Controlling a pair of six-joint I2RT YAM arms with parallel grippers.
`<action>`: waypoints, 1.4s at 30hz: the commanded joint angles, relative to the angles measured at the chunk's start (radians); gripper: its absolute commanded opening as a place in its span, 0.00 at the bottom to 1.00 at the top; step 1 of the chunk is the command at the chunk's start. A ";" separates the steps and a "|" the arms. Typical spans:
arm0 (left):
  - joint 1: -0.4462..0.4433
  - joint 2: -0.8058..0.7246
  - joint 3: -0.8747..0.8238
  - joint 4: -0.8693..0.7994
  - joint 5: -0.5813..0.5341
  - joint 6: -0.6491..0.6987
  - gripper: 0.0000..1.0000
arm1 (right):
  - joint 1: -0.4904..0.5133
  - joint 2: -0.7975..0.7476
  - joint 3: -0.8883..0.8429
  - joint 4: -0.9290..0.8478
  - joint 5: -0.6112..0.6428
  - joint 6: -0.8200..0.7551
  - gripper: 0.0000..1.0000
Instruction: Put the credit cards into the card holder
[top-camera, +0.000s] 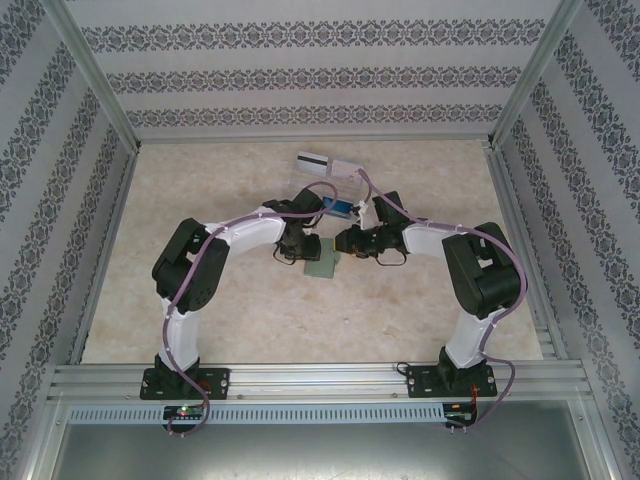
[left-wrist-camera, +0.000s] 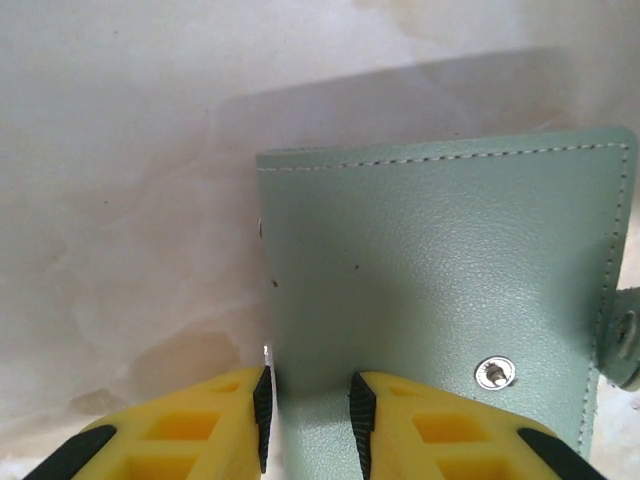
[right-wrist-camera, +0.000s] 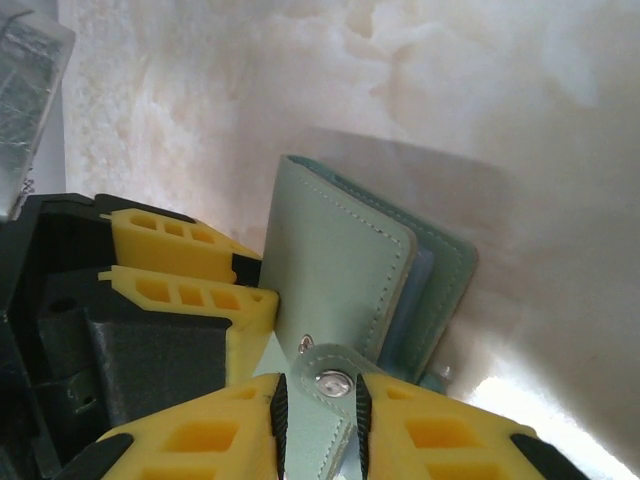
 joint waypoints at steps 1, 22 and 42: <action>-0.046 0.089 -0.042 -0.109 -0.027 0.013 0.31 | -0.005 -0.003 -0.032 -0.002 0.006 -0.005 0.28; -0.046 0.073 -0.104 0.046 0.103 -0.040 0.32 | 0.061 0.063 0.031 0.026 -0.048 0.023 0.28; 0.040 -0.062 -0.120 0.129 0.111 -0.082 0.41 | 0.084 0.076 0.059 -0.230 0.217 -0.102 0.26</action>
